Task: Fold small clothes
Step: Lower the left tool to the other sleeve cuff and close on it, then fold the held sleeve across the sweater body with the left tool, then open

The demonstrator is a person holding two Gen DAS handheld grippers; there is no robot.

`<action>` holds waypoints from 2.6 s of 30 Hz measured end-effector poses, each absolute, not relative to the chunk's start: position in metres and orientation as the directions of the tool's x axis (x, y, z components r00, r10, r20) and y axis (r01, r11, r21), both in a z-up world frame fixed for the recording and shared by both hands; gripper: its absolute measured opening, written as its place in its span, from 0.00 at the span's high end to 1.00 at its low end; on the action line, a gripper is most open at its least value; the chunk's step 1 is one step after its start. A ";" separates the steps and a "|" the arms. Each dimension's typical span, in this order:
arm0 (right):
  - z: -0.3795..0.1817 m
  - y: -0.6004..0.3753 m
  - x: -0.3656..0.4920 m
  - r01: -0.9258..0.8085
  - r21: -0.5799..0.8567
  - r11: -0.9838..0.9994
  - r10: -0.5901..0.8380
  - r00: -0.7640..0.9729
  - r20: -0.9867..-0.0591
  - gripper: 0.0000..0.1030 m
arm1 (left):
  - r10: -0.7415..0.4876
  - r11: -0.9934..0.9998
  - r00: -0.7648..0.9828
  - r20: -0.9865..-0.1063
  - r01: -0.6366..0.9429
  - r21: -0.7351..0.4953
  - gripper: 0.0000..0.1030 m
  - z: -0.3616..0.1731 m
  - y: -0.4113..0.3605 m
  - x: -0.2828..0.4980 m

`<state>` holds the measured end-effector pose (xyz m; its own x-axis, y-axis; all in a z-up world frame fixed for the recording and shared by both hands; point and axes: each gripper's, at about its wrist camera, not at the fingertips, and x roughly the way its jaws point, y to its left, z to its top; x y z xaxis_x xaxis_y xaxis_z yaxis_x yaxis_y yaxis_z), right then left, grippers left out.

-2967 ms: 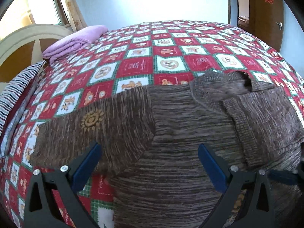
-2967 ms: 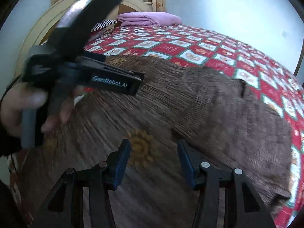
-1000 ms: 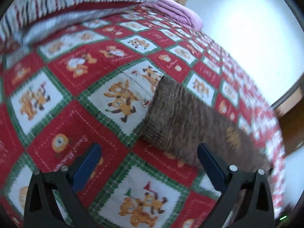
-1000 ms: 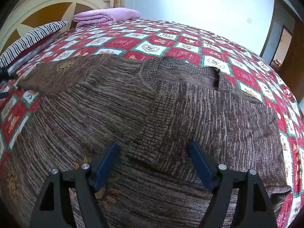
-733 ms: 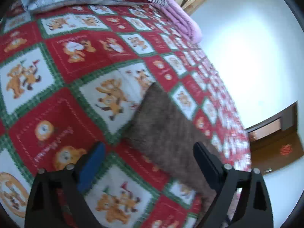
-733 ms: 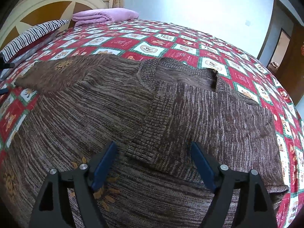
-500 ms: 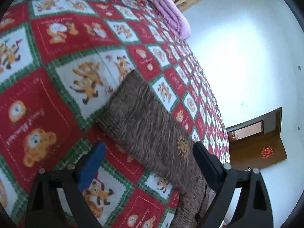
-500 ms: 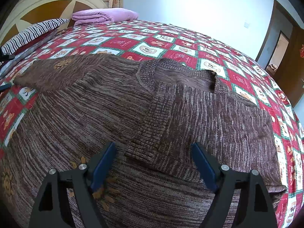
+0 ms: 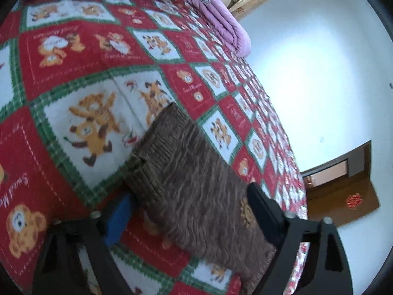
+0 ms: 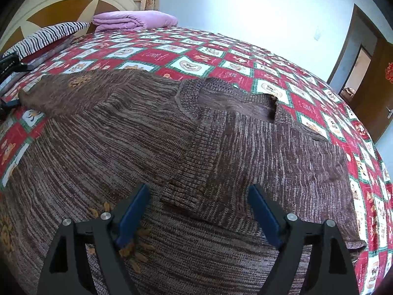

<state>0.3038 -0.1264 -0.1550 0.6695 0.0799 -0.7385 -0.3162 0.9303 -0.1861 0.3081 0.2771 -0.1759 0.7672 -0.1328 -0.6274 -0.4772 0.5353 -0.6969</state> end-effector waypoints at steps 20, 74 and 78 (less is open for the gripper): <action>-0.133 -0.162 0.300 -0.324 0.021 0.946 0.234 0.636 -0.736 0.18 | -0.060 0.724 0.799 -0.598 -0.377 -0.577 0.90 -0.110 0.245 0.310; -0.113 -0.269 0.234 -0.184 0.147 0.972 0.234 0.695 -0.680 0.18 | 0.308 0.951 0.621 -0.720 -0.180 0.252 0.13 -0.161 0.049 0.356; -0.090 -0.207 0.256 -0.312 0.022 0.950 0.235 0.665 -0.709 0.18 | 0.334 0.942 0.618 -0.712 -0.193 0.275 0.10 -0.163 0.044 0.353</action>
